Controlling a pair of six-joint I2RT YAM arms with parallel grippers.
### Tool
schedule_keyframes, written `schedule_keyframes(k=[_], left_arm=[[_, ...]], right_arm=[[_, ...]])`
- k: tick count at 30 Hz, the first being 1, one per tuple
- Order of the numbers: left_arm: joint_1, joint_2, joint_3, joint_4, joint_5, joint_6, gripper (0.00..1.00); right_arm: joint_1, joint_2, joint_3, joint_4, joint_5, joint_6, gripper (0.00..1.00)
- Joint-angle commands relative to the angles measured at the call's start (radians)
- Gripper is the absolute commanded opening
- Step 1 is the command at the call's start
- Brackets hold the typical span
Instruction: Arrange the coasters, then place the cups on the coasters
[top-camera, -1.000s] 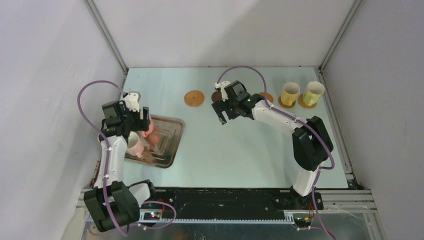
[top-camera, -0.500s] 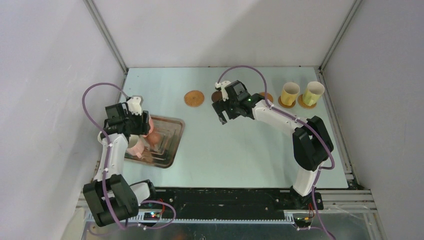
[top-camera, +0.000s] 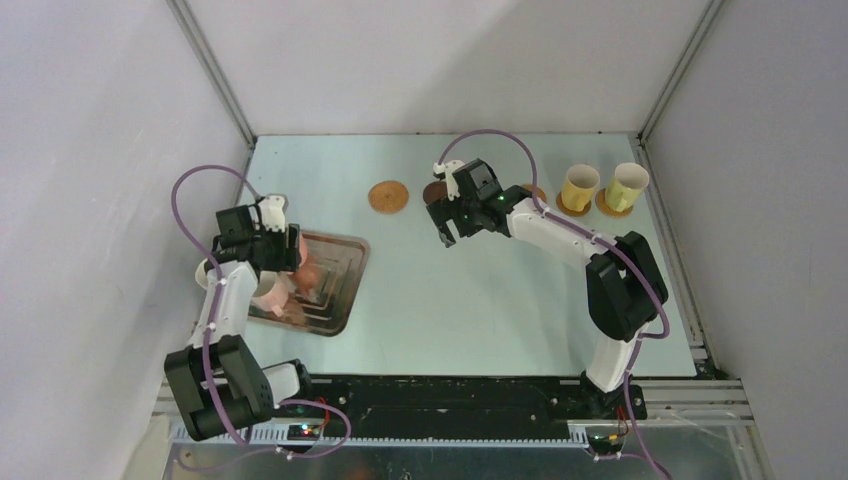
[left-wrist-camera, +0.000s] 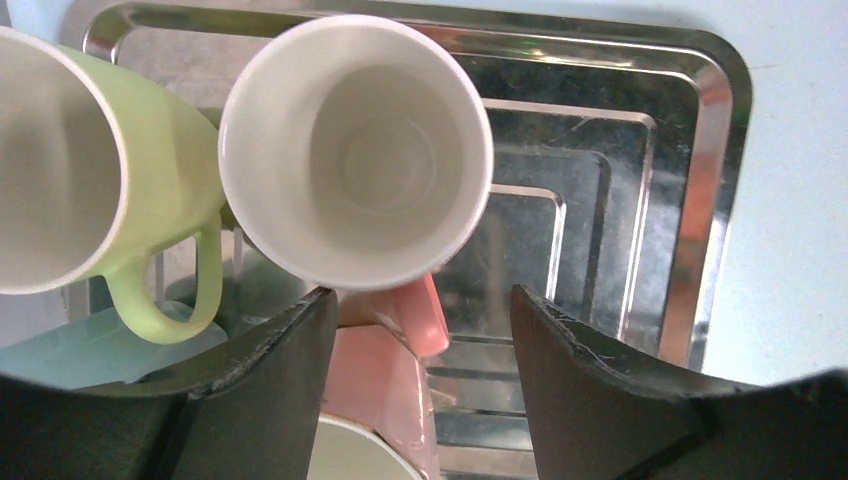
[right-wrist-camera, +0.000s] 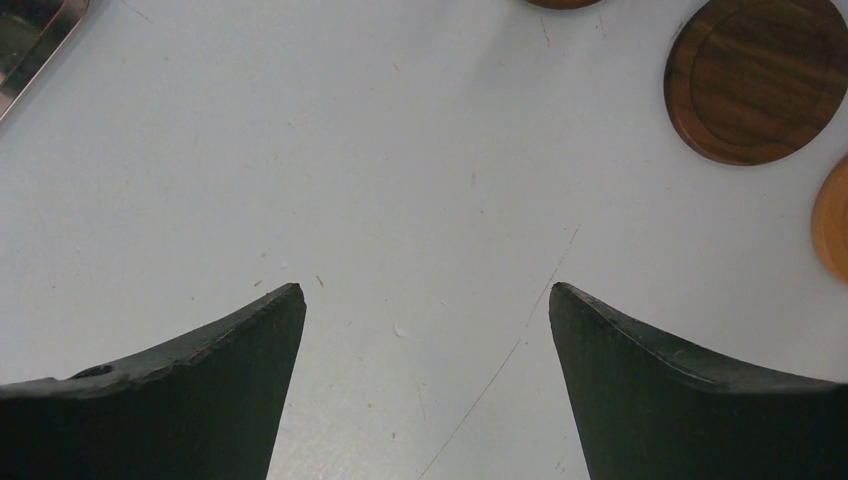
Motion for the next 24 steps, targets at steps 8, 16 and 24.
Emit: schedule_keyframes(k=[8, 16, 24], left_arm=[[-0.020, 0.154, 0.059, 0.100, -0.078, -0.051, 0.59], [-0.024, 0.206, 0.077, 0.113, -0.059, -0.051, 0.27], [-0.025, 0.158, 0.042, 0.119, -0.043, -0.033, 0.00]], right_arm=[[-0.009, -0.038, 0.041, -0.009, -0.025, 0.013, 0.96], [-0.014, -0.023, 0.042, -0.012, -0.036, 0.014, 0.96], [-0.016, -0.017, 0.048, -0.015, -0.031, 0.013, 0.96]])
